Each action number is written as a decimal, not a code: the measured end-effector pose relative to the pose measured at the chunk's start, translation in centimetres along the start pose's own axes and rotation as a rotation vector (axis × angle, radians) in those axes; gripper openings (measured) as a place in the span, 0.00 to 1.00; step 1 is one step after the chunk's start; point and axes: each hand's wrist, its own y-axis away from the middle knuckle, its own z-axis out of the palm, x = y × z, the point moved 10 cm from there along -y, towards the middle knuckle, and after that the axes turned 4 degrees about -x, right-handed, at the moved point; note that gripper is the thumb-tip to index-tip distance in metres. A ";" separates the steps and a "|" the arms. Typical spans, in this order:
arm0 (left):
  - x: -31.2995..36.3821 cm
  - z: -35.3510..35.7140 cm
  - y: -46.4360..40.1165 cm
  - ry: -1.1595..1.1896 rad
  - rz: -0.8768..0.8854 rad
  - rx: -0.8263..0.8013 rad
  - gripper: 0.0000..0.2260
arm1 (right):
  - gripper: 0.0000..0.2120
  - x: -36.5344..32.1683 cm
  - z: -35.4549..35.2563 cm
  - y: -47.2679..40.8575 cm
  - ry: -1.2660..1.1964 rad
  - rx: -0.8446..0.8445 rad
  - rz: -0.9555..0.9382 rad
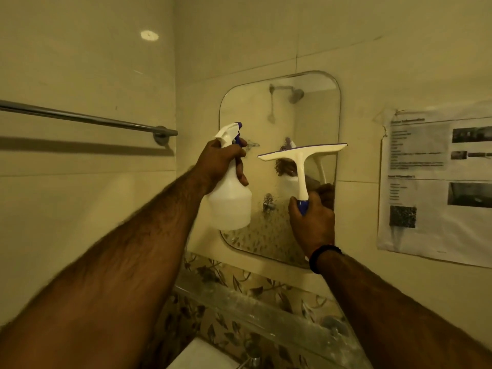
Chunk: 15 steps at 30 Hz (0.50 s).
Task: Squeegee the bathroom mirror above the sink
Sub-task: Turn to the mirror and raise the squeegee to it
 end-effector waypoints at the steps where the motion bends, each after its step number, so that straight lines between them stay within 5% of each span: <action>1: 0.1 -0.3 -0.5 0.002 0.006 -0.003 0.09 | 0.12 0.1 0.2 -0.1 -0.008 0.002 0.003; 15: -2.0 -0.9 -2.2 0.017 -0.022 -0.066 0.05 | 0.16 1.6 1.2 -0.6 0.010 0.001 0.018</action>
